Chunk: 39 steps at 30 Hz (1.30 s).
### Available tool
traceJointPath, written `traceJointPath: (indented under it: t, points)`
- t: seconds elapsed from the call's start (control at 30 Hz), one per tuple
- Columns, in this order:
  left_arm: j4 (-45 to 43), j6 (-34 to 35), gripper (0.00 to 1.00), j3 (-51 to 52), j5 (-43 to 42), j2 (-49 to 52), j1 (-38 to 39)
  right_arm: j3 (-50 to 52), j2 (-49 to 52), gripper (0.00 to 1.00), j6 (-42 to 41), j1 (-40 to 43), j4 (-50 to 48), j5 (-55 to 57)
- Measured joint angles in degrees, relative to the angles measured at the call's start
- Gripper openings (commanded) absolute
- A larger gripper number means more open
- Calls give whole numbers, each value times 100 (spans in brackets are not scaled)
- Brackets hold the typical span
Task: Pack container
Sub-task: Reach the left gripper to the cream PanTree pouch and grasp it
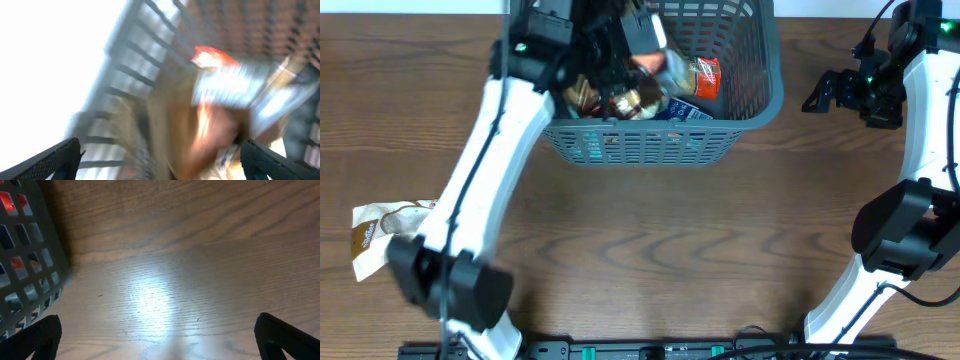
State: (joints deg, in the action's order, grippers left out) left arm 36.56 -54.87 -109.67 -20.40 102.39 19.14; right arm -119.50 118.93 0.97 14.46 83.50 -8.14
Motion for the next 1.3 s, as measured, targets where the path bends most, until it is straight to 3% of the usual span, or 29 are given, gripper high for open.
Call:
traceJointPath:
  t: [0.17,0.27,0.47,0.67,0.87,0.93,1.03,1.17,1.3]
  points:
    - [-468,610,98,-28,232,-1198,-256,0,0,99,74,0,0,0]
    - [-389,1316,99,-98,640,-1762,-643,0,0,99,122,0,0,0]
    - [922,3169,98,-114,2122,-2286,-1696,0,0,99,168,0,2,0]
    - [3182,5877,99,-87,3333,-2625,-3042,0,0,99,184,0,0,0]
    - [4962,9735,98,212,3847,-2704,-4194,0,0,99,184,0,4,0]
    - [5018,10918,98,553,3891,-2697,-4406,0,0,99,184,0,4,0]
    - [4734,12172,99,1178,3904,-2643,-4557,0,0,99,184,0,7,0]
    - [3891,13062,98,2135,3742,-2498,-4723,0,0,99,184,0,55,0]
    - [3167,13444,98,2900,3390,-2194,-4966,0,0,99,184,0,101,0]
